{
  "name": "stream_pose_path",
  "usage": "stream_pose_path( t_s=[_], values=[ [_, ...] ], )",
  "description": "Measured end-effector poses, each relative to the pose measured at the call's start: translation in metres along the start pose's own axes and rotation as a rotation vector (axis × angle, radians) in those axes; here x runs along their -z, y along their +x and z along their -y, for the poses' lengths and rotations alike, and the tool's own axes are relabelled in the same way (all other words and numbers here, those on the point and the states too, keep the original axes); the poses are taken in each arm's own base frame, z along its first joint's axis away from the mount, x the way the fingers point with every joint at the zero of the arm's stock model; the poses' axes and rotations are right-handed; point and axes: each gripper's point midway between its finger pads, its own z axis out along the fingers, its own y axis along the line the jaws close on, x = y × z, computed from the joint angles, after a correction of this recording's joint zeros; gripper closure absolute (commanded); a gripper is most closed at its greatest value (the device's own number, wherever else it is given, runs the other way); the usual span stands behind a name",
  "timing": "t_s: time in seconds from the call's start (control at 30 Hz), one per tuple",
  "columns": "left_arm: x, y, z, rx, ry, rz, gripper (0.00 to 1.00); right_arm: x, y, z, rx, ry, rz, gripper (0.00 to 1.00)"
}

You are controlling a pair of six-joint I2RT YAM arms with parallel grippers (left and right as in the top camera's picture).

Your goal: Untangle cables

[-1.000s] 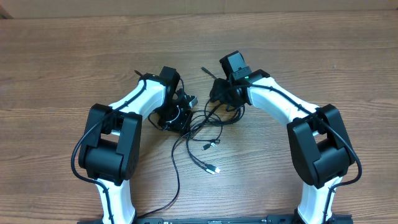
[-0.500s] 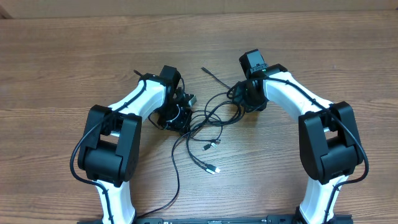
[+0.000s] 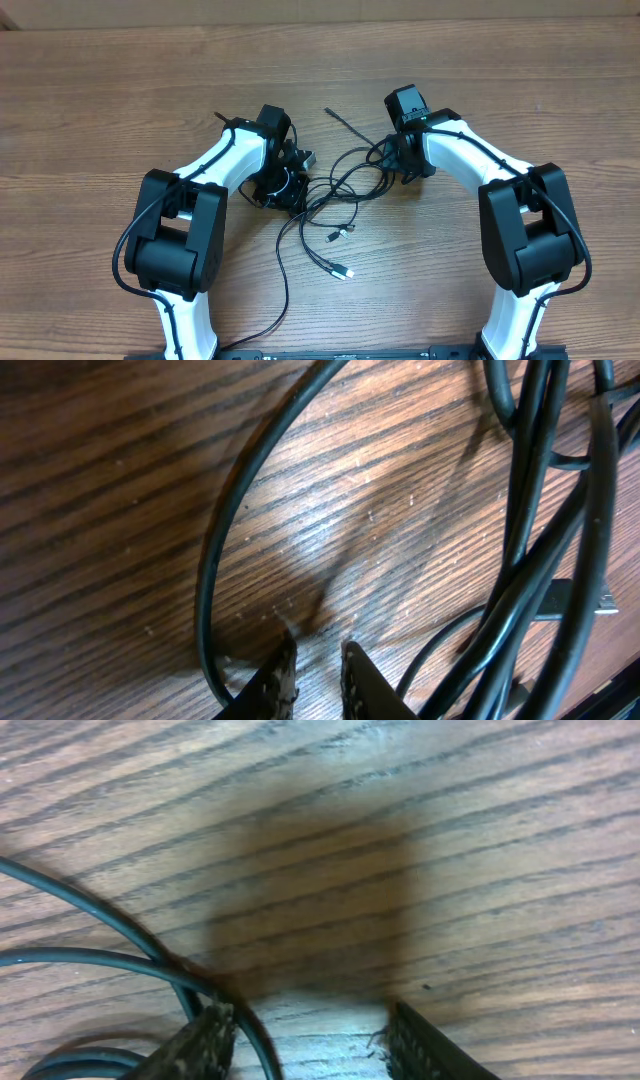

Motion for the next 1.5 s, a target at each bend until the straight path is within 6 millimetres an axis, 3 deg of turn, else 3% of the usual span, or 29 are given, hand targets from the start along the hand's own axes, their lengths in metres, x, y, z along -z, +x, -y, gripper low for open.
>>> stream_pose_path(
  t_s=[0.2, 0.33, 0.5, 0.6, 0.73, 0.87, 1.1, 1.5],
  values=[
    [0.0, -0.001, 0.0, 0.012, 0.0, 0.003, 0.81, 0.0, -0.005, -0.002, 0.008, 0.01, 0.032, 0.5],
    [0.002, -0.009, 0.0, 0.01, -0.003, 0.038, 0.71, 0.004, 0.001, 0.004, 0.013, 0.034, -0.006, 0.48],
    [0.008, -0.021, -0.002, 0.015, -0.026, 0.078, 0.6, 0.032, 0.026, 0.012, 0.018, 0.065, -0.185, 0.47],
    [0.012, -0.027, -0.008, 0.017, -0.06, 0.087, 0.61, 0.054, 0.026, 0.0, 0.006, -0.003, -0.238, 0.46],
    [0.015, -0.018, -0.012, 0.002, -0.069, 0.019, 0.63, 0.07, 0.046, -0.021, -0.014, -0.135, -0.347, 0.47],
    [0.019, -0.008, 0.001, -0.084, 0.015, -0.045, 0.6, 0.066, 0.064, -0.037, -0.038, -0.238, -0.42, 0.48],
    [0.036, -0.017, 0.038, -0.293, 0.199, 0.006, 0.55, 0.047, 0.09, -0.055, -0.116, -0.287, -0.47, 0.59],
    [0.043, -0.027, 0.05, -0.425, 0.254, 0.067, 0.5, 0.031, 0.091, -0.06, -0.359, -0.257, -0.47, 0.78]
  ],
)
